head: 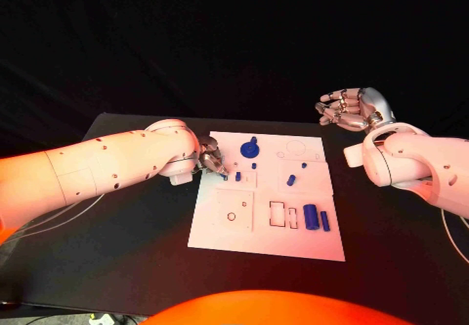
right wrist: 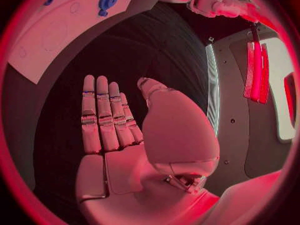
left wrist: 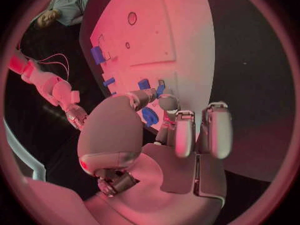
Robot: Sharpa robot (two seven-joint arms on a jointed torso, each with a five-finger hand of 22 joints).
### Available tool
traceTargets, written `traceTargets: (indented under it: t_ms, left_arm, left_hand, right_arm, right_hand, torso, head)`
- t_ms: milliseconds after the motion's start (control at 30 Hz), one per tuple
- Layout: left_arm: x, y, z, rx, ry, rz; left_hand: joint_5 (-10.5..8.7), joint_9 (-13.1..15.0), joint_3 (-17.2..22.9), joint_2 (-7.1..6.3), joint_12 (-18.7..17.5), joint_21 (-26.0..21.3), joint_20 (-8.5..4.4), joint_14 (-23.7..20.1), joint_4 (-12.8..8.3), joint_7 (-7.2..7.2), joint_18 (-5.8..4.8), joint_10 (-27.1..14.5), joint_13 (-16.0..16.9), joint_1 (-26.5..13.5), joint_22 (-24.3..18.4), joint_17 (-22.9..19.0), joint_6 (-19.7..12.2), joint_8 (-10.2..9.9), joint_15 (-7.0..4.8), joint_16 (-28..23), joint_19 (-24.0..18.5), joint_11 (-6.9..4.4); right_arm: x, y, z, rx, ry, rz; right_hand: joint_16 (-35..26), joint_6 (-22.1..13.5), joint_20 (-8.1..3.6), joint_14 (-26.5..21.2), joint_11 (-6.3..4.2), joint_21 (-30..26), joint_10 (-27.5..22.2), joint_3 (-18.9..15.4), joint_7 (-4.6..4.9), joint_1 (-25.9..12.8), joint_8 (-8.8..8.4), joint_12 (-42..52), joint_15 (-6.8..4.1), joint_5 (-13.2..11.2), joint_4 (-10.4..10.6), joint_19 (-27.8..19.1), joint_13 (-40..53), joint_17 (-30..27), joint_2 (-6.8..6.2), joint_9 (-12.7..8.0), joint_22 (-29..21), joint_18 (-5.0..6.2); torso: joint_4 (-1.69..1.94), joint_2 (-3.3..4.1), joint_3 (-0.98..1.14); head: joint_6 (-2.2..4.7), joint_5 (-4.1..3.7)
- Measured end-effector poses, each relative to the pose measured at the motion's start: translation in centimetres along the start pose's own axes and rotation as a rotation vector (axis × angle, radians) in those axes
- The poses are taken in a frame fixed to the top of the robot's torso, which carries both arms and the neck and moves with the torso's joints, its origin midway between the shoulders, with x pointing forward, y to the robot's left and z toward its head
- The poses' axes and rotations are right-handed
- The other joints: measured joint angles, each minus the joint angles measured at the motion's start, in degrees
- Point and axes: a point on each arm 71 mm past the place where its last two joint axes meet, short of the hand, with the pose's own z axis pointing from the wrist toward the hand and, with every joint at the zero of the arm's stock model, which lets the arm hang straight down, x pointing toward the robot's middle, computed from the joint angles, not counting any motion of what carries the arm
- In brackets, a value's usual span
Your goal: Assemble the parts on the task board
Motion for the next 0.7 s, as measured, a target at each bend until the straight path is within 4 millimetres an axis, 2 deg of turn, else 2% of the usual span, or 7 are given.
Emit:
traceTargets:
  t_ms: [333, 700]
  left_arm:
    - [0.12, -0.26, 0.09, 0.002, 0.02, 0.019]
    - [0.19, -0.5, 0.2, 0.004, 0.021, 0.026]
  left_hand:
    - [-0.12, 0.0, 0.0, 0.04, 0.0, 0.0, 0.0, 0.0, 0.0, 0.0, 0.0, 0.0, -0.2, 0.0, 0.0, 0.0, 0.0, -0.1, 0.0, 0.0, 0.0, 0.0]
    - [-0.07, -0.1, 0.0, 0.04, -0.3, 0.0, 0.0, 0.0, 0.0, -0.01, 0.0, 0.0, -0.5, 0.0, 0.0, 0.0, 0.0, -0.2, 0.0, 0.0, 0.0, 0.01]
  right_arm:
    - [0.04, -0.02, 0.0, 0.0, 0.001, 0.0]
    - [0.11, -0.03, -0.01, 0.001, 0.004, 0.001]
  right_hand:
    - [0.0, 0.0, 0.0, 0.0, 0.0, 0.0, 0.0, 0.0, 0.0, 0.0, 0.0, 0.0, 0.0, 0.0, 0.0, 0.0, 0.0, 0.0, 0.0, 0.0, 0.0, 0.0]
    - [0.0, 0.0, 0.21, 0.0, 0.19, 0.0, 0.2, 0.0, 0.0, 0.0, 0.0, 0.0, 0.0, 0.2, 0.0, 0.2, -0.3, -0.1, 0.0, -0.1, -0.3, 0.0]
  torso:
    - [0.04, -0.03, 0.0]
    - [-0.01, -0.03, 0.01]
  head:
    - [-0.15, -0.28]
    - [0.04, -0.41]
